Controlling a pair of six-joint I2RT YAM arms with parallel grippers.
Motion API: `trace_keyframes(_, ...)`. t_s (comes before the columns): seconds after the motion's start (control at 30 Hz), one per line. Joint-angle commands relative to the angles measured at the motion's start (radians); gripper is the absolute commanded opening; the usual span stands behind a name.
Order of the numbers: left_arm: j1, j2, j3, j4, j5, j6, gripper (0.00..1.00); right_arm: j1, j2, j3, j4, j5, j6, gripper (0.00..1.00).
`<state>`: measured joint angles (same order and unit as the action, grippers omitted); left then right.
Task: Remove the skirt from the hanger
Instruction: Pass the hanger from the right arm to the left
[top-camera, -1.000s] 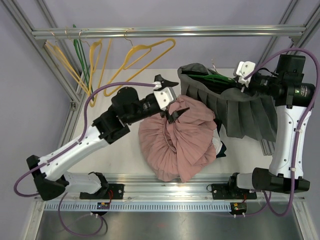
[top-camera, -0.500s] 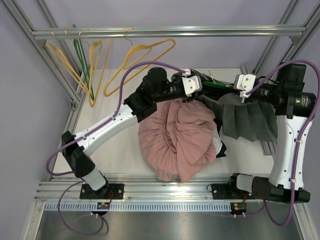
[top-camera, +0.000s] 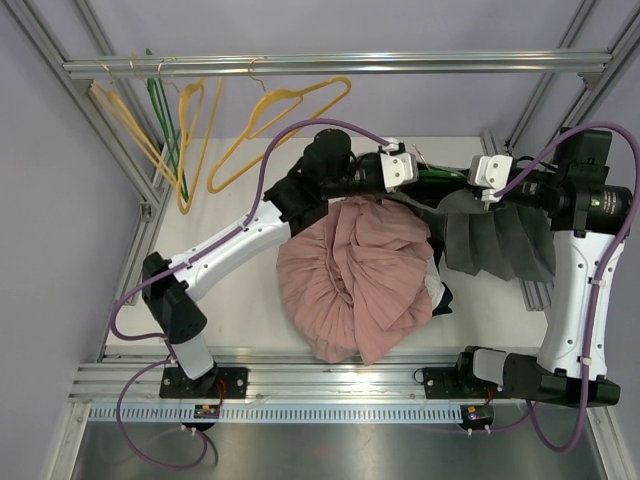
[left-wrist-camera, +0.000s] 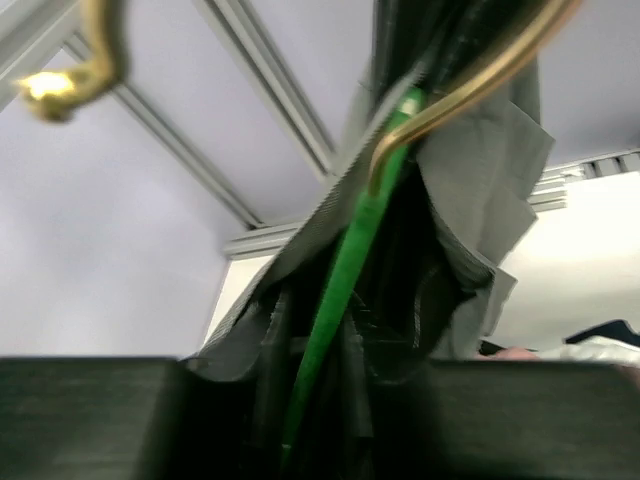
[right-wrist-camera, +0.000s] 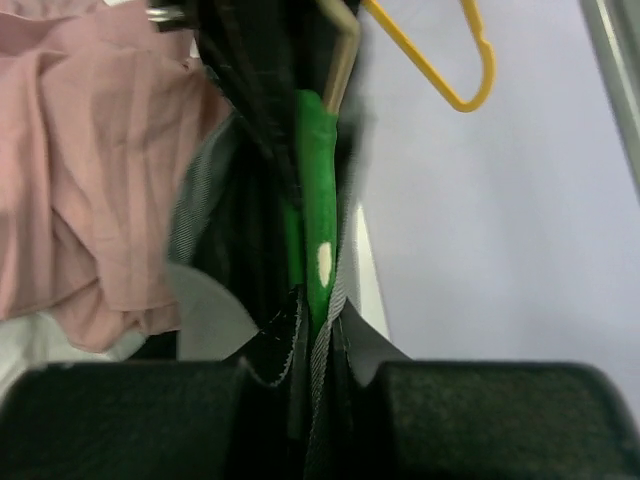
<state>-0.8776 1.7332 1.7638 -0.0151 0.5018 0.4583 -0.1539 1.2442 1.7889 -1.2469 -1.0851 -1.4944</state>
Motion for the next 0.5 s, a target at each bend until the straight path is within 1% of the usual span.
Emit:
trace_keyframes(0.0, -0.003, 0.015, 0.049, 0.024, 0.037, 0.023, 0.07, -0.003, -0.034, 0.004, 0.052, -0.079, -0.004, 0.00)
trace_keyframes(0.03, -0.001, 0.017, 0.049, 0.027, 0.032, 0.020, 0.00, -0.001, -0.032, 0.000, 0.075, -0.073, 0.009, 0.00)
trace_keyframes(0.1, -0.003, 0.016, 0.049, 0.033, 0.024, 0.019, 0.00, -0.003, -0.035, -0.005, 0.115, -0.059, 0.097, 0.00)
trace_keyframes(0.13, -0.001, 0.014, 0.049, 0.037, 0.006, 0.017, 0.00, -0.003, -0.035, -0.009, 0.180, -0.052, 0.150, 0.02)
trace_keyframes(0.17, -0.003, 0.012, 0.049, 0.040, -0.003, 0.014, 0.00, -0.003, -0.035, -0.011, 0.225, -0.023, 0.287, 0.11)
trace_keyframes(0.2, -0.003, 0.011, 0.048, 0.044, -0.032, 0.011, 0.00, -0.001, -0.037, -0.019, 0.275, -0.003, 0.372, 0.19)
trace_keyframes(0.23, -0.001, 0.009, 0.045, 0.049, -0.048, 0.006, 0.00, -0.003, -0.037, -0.022, 0.379, 0.022, 0.460, 0.24)
trace_keyframes(0.27, -0.001, 0.005, 0.042, 0.050, -0.061, 0.006, 0.00, -0.003, -0.037, -0.022, 0.424, 0.075, 0.611, 0.30)
trace_keyframes(0.3, -0.003, 0.003, 0.039, 0.056, -0.084, 0.003, 0.00, -0.003, -0.035, -0.026, 0.501, 0.103, 0.685, 0.46)
trace_keyframes(0.33, -0.001, 0.002, 0.033, 0.061, -0.094, 0.000, 0.00, -0.003, -0.035, -0.026, 0.538, 0.131, 0.836, 0.52)
trace_keyframes(0.37, -0.001, 0.000, 0.031, 0.067, -0.104, -0.004, 0.00, -0.003, -0.037, -0.026, 0.573, 0.193, 0.918, 0.60)
trace_keyframes(0.4, -0.001, 0.000, 0.029, 0.069, -0.129, -0.010, 0.00, -0.003, -0.037, -0.022, 0.624, 0.223, 0.997, 0.73)
trace_keyframes(0.43, -0.001, 0.000, 0.028, 0.072, -0.143, -0.016, 0.00, -0.003, -0.037, -0.016, 0.641, 0.258, 1.142, 0.84)
trace_keyframes(0.47, -0.001, 0.000, 0.026, 0.075, -0.155, -0.021, 0.00, -0.003, -0.035, -0.011, 0.653, 0.333, 1.215, 0.92)
